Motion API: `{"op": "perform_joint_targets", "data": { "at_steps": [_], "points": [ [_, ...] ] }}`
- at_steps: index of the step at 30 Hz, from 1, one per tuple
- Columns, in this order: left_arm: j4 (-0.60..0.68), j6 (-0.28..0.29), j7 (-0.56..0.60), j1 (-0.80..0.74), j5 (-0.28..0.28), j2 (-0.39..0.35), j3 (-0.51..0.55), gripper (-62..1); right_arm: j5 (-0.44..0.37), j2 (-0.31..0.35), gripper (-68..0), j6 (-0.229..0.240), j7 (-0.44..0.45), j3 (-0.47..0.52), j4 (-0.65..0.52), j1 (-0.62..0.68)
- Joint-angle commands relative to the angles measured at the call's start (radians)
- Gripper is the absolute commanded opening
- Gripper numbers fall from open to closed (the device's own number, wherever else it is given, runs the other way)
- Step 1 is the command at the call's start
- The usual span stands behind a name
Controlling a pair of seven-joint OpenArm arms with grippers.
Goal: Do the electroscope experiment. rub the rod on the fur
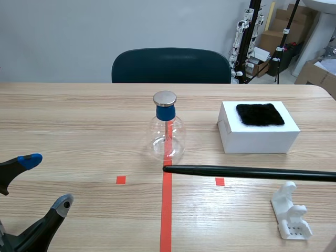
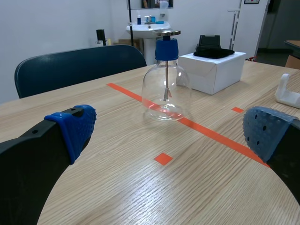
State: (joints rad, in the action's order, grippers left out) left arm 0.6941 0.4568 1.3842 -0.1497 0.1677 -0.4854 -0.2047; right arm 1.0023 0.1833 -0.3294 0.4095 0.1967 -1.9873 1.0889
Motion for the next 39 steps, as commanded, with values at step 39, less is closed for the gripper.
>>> {"op": "perform_joint_targets", "data": {
  "at_steps": [39],
  "points": [
    [0.007, 0.002, 0.015, 0.0, -0.01, -0.006, 0.003, 1.4, 0.043, 0.039, -65.1, 0.071, -0.247, 0.113, 0.087, -0.558]
  ]
}}
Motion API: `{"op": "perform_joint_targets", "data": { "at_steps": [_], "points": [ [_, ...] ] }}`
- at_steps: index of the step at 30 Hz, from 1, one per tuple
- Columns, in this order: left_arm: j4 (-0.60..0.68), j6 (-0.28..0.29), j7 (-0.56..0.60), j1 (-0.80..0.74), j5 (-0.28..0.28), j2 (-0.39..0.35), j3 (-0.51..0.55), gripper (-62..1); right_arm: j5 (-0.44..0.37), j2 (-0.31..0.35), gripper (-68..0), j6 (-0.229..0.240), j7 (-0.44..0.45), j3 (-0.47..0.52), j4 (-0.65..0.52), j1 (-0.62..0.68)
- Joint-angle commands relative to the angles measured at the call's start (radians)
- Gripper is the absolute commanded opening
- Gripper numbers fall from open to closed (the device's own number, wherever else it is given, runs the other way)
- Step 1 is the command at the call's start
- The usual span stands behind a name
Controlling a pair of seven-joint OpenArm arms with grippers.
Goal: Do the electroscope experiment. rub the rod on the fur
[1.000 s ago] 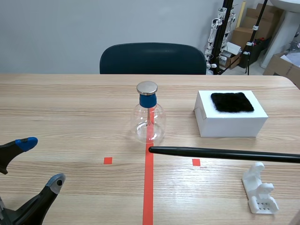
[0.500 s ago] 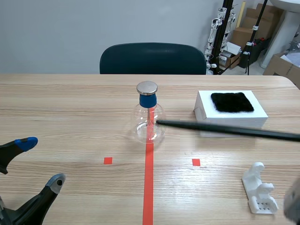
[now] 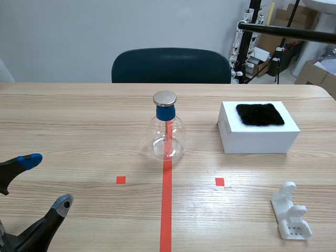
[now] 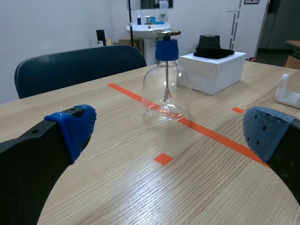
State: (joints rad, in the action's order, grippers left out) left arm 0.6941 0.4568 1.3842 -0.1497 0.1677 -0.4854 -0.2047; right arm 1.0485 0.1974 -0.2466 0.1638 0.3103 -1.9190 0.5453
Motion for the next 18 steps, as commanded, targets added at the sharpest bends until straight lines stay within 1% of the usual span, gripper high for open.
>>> {"op": "perform_joint_targets", "data": {
  "at_steps": [1, 3, 8, 11, 15, 18],
  "points": [
    [0.007, 0.002, 0.015, 0.0, -0.01, -0.006, 0.003, 1.4, 0.004, 0.034, -65.1, -0.004, -0.003, -0.001, 0.043, -0.04],
    [0.007, 0.002, 0.015, 0.0, -0.01, -0.006, 0.003, 1.4, 0.036, 0.053, -65.1, 0.013, -0.034, -0.001, 0.092, -0.09],
    [0.007, 0.002, 0.015, 0.0, -0.01, -0.006, 0.003, 1.4, 0.112, 0.092, -65.1, 0.013, -0.101, -0.001, 0.222, -0.205],
    [0.007, 0.002, 0.015, 0.0, -0.01, -0.006, 0.003, 1.4, 0.182, 0.103, -65.1, 0.013, -0.123, -0.001, 0.304, -0.264],
    [0.007, 0.002, 0.015, 0.0, -0.01, -0.006, 0.003, 1.4, 0.245, 0.121, -65.1, 0.016, -0.119, -0.002, 0.43, -0.338],
    [0.007, 0.002, 0.015, 0.0, -0.01, -0.006, 0.003, 1.4, 0.277, 0.143, -65.1, 0.016, -0.076, -0.002, 0.52, -0.385]
  ]
}}
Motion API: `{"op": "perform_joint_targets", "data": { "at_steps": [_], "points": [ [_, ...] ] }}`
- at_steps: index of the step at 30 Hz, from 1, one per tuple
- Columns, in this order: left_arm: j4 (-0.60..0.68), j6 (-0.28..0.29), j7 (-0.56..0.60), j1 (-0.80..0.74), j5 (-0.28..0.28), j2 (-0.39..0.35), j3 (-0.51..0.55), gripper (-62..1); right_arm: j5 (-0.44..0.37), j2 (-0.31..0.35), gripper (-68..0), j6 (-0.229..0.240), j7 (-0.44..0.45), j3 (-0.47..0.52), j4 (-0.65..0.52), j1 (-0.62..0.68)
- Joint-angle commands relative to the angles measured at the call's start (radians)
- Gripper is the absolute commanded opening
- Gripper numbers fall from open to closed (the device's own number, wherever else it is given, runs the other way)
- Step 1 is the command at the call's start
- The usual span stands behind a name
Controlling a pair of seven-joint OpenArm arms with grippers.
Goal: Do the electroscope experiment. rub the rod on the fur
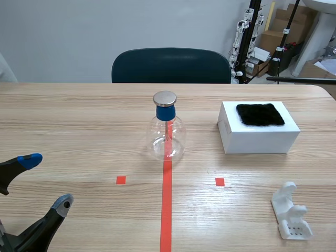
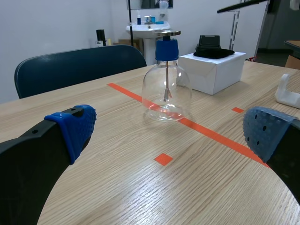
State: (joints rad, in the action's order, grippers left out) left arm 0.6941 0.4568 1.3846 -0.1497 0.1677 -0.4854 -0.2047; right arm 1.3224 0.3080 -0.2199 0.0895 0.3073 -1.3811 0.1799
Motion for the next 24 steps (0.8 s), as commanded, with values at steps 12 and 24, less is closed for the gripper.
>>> {"op": "perform_joint_targets", "data": {
  "at_steps": [12, 24],
  "points": [
    [0.007, 0.002, 0.014, 0.0, -0.01, -0.006, 0.003, 1.4, 0.124, 0.069, -65.1, -0.01, 0.006, -0.052, 0.219, -0.203],
    [0.007, 0.002, 0.014, 0.0, -0.01, -0.006, 0.003, 1.4, 0.138, 0.1, -65.1, 0.064, 0.029, -0.06, 0.248, -0.213]
  ]
}}
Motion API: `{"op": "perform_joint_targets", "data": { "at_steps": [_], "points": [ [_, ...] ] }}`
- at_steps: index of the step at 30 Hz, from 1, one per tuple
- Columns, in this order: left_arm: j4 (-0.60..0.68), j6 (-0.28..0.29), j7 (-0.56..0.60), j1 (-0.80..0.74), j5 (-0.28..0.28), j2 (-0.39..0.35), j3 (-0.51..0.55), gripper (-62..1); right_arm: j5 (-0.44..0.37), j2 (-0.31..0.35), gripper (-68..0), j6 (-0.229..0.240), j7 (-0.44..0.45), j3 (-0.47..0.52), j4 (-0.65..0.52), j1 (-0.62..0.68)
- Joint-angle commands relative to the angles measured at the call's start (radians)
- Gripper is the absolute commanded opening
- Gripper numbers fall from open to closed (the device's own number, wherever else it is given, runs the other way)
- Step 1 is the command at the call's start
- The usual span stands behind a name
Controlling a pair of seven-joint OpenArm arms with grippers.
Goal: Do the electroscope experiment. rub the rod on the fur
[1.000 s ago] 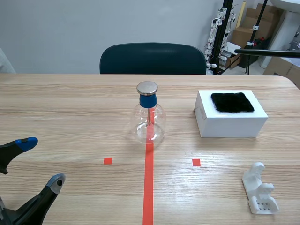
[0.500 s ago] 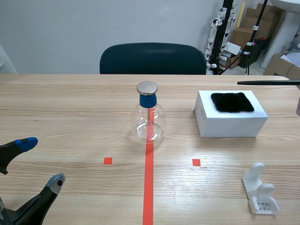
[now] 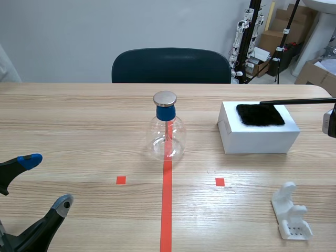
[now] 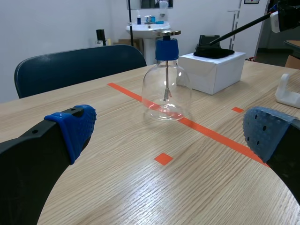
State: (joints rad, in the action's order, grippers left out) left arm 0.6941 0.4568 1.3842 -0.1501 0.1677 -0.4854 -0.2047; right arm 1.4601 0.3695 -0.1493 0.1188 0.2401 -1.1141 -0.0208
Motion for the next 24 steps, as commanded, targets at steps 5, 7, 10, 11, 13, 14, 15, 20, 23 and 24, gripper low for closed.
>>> {"op": "perform_joint_targets", "data": {
  "at_steps": [5, 7, 10, 11, 13, 14, 15, 20, 23, 24],
  "points": [
    [0.007, 0.002, 0.015, 0.001, -0.01, -0.006, 0.003, 1.4, 0.001, 0.058, -65.1, -0.006, 0.036, 0.007, -0.019, -0.012],
    [0.007, 0.002, 0.015, 0.001, -0.01, -0.006, 0.003, 1.4, 0.001, 0.066, -65.1, -0.005, 0.037, 0.007, -0.019, -0.012],
    [0.007, 0.002, 0.015, 0.001, -0.01, -0.006, 0.003, 1.4, 0.001, 0.088, -65.1, 0.029, 0.048, 0.007, -0.019, -0.009],
    [0.007, 0.002, 0.015, 0.001, -0.01, -0.006, 0.003, 1.4, 0.001, 0.093, -65.1, 0.047, 0.053, 0.007, -0.018, -0.007],
    [0.007, 0.002, 0.015, 0.001, -0.01, -0.006, 0.003, 1.4, 0.001, 0.096, -65.1, 0.062, 0.061, 0.007, -0.018, -0.007],
    [0.007, 0.002, 0.015, 0.001, -0.01, -0.006, 0.003, 1.4, 0.001, 0.096, -65.1, 0.067, 0.066, 0.006, -0.018, -0.007],
    [0.007, 0.002, 0.015, 0.001, -0.01, -0.006, 0.003, 1.4, 0.001, 0.095, -65.1, 0.069, 0.068, 0.002, -0.018, -0.007],
    [0.007, 0.002, 0.015, 0.001, -0.01, -0.006, 0.003, 1.4, 0.001, 0.096, -65.1, 0.069, 0.066, -0.027, -0.01, -0.007],
    [0.007, 0.002, 0.015, 0.001, -0.01, -0.006, 0.003, 1.4, 0.001, 0.096, -65.1, 0.069, 0.068, -0.041, 0.001, -0.007],
    [0.007, 0.002, 0.015, 0.001, -0.01, -0.006, 0.003, 1.4, 0.001, 0.096, -65.1, 0.069, 0.068, -0.048, 0.004, -0.009]
  ]
}}
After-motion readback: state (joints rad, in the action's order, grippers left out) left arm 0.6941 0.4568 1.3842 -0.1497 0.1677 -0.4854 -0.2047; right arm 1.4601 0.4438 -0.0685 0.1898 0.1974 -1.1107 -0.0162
